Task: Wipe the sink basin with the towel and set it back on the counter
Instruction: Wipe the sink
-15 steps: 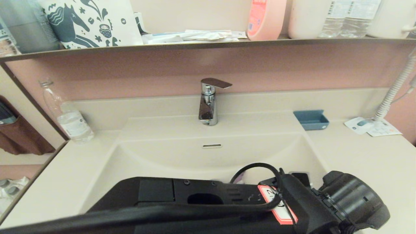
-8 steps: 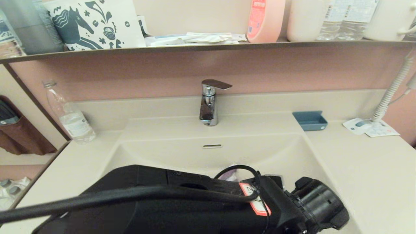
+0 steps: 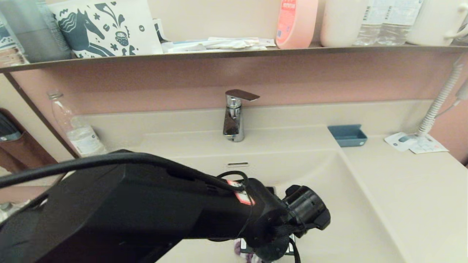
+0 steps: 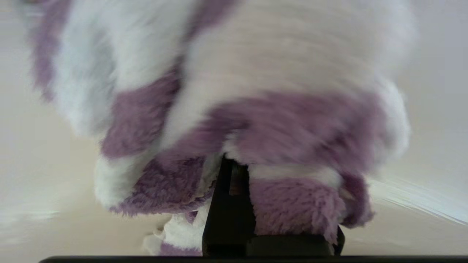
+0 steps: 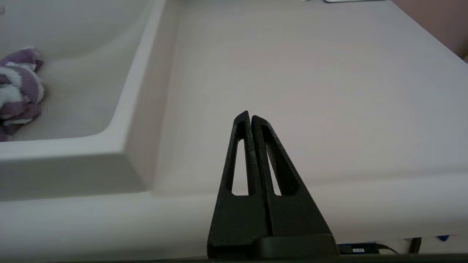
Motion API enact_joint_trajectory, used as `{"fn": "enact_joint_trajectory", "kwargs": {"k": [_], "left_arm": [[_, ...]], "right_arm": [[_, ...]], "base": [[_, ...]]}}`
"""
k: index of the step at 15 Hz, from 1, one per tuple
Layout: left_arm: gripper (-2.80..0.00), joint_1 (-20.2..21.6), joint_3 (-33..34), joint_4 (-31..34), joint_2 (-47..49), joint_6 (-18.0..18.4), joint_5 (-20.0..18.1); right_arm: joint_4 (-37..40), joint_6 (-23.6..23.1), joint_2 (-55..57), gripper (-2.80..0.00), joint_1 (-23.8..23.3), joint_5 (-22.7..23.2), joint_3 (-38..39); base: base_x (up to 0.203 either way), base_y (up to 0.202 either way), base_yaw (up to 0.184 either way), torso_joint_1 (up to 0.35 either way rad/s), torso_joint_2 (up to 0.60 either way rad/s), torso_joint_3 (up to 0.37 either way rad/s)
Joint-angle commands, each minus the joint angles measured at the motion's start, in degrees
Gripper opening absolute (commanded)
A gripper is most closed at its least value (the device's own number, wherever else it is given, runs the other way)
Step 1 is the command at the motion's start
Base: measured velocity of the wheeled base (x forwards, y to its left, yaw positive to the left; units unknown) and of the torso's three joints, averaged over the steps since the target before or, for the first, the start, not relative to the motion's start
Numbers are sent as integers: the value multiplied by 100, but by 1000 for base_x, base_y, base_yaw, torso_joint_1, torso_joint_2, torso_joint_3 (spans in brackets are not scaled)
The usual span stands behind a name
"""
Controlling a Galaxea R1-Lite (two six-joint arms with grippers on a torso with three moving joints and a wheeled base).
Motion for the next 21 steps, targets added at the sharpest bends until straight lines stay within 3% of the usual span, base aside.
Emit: {"fn": "enact_joint_trajectory", "kwargs": {"k": [1, 5, 12, 16, 21], "left_arm": [[-280, 156, 610, 55, -138, -39, 116], [-280, 260, 679, 711, -381, -199, 150], [-280, 817, 1148, 841, -598, -144, 546], [-280, 1216, 1193, 1300, -813, 57, 695], [-280, 1606, 1236, 1478, -1127, 656, 1145]], "right_arm": [[0, -1, 3, -280, 0, 0, 0], [0, -3, 0, -280, 0, 0, 0], [0, -3, 0, -280, 0, 0, 0], [0, 2, 0, -280, 0, 0, 0], [0, 2, 7, -280, 0, 0, 0]], "base": [[0, 0, 0, 0, 0, 0], [0, 0, 0, 0, 0, 0], [0, 0, 0, 0, 0, 0], [0, 0, 0, 0, 0, 0], [0, 0, 0, 0, 0, 0]]}}
